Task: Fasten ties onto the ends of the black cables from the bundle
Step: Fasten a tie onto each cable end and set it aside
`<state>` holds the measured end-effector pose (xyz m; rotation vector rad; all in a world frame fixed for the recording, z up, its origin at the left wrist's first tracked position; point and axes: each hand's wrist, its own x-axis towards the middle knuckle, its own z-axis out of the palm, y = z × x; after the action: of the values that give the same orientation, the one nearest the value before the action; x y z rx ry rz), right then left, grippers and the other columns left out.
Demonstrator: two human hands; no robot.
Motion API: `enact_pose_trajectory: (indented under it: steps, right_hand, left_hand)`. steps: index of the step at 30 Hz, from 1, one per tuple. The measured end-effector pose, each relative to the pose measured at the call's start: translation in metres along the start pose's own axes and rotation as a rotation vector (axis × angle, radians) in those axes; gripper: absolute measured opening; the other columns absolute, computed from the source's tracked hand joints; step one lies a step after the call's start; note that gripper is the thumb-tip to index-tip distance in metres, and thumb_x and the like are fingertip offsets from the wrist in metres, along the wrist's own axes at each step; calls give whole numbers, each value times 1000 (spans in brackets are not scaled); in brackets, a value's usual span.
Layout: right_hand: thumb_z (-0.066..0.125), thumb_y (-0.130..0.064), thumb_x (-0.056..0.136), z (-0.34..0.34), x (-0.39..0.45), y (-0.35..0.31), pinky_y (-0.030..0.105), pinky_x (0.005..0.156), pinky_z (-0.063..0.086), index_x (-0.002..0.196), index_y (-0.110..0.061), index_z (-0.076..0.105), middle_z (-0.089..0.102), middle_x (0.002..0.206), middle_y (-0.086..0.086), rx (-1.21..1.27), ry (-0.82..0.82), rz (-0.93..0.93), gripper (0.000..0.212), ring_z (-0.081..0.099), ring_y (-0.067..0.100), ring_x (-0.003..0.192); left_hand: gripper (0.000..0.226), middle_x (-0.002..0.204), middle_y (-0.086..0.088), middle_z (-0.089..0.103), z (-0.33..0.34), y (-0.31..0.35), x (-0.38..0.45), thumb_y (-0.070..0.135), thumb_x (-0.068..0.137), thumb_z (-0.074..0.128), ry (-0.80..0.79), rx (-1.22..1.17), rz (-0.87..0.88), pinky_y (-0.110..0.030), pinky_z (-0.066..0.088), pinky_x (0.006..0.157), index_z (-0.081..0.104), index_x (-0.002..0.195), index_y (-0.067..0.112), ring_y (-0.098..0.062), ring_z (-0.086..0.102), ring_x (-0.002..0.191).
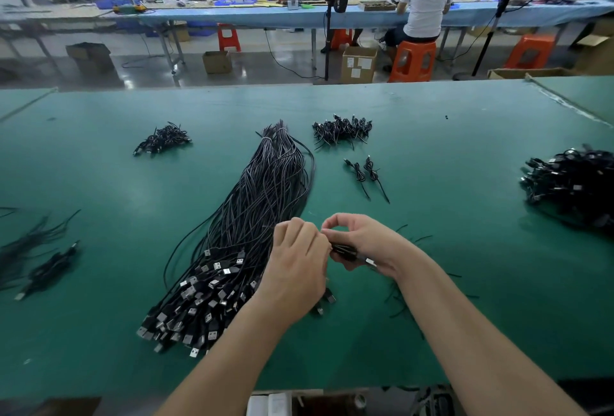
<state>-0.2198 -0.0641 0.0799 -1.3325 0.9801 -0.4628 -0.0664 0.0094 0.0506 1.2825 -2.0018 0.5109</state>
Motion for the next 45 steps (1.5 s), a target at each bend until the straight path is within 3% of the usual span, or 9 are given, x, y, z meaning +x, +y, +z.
enact_pose_trajectory:
  steps: [5, 10, 16, 23, 27, 30, 36, 39, 45]
  right_hand:
    - [59, -12, 101, -4, -1, 6, 26, 55, 49, 105, -11, 68, 73, 87, 16, 128, -9, -95, 11, 58, 19, 59]
    - [75, -16, 90, -1, 0, 5, 23, 64, 52, 109, -26, 74, 64, 105, 2, -256, 106, -259, 22, 57, 4, 70]
    - [70, -21, 95, 3, 0, 2, 26, 57, 49, 109, -18, 74, 66, 69, -1, -203, 144, -264, 15, 54, 13, 60]
    - [66, -23, 97, 0, 4, 4, 24, 51, 44, 108, -17, 64, 70, 72, 1, -68, 59, -49, 12, 62, 12, 62]
    - [66, -24, 97, 0, 2, 14, 22, 46, 39, 92, -19, 69, 64, 69, 3, 2, -52, 1, 8, 52, 12, 55]
    - [65, -21, 98, -3, 3, 18, 25, 52, 48, 92, -19, 77, 68, 75, 7, 101, -30, -28, 13, 52, 16, 60]
    - [76, -15, 89, -3, 3, 17, 25, 60, 50, 117, -24, 75, 69, 109, -2, -158, 63, -215, 29, 49, 11, 71]
    - [75, -24, 90, -1, 4, 13, 20, 50, 35, 114, -22, 75, 59, 73, -4, -166, 86, -233, 23, 41, 7, 55]
    - [71, -33, 93, 0, 8, 10, 19, 47, 32, 124, -26, 60, 49, 56, -7, -274, 139, -163, 33, 38, 7, 47]
  left_hand:
    - [14, 80, 5, 57, 0, -4, 2, 13, 93, 65, -117, -469, -629, -29, 41, 72, 62, 79, 14, -13, 52, 76]
    - [16, 64, 0, 58, 4, -17, 10, 9, 94, 67, -146, -1227, -1393, -24, 40, 56, 69, 78, 8, -10, 49, 57]
    - [17, 64, 2, 53, 2, -7, 9, 11, 92, 70, -169, -1142, -1295, -26, 40, 62, 65, 76, 11, -11, 44, 60]
    - [18, 82, 5, 50, -5, -1, -1, 5, 89, 64, -121, -293, -283, -33, 33, 84, 55, 78, 16, -18, 45, 82]
    - [14, 78, -3, 50, -1, 0, -7, 9, 89, 60, -80, -38, -38, -38, 36, 82, 57, 76, 11, -26, 47, 77]
    - [15, 80, 4, 53, -1, 2, -9, 12, 90, 64, -101, -194, -267, -34, 36, 82, 58, 78, 16, -19, 49, 81]
    - [13, 72, -3, 61, 2, -16, 1, 17, 94, 69, -266, -1088, -1292, -24, 41, 62, 72, 82, 13, -11, 52, 61]
    - [19, 68, -2, 57, 3, -18, 2, 11, 92, 69, -258, -1281, -1370, -24, 38, 57, 73, 74, 13, -11, 46, 58]
    - [31, 54, 14, 53, 0, -7, 4, 16, 92, 72, -316, -1057, -1198, -15, 36, 46, 67, 62, 24, 0, 42, 45]
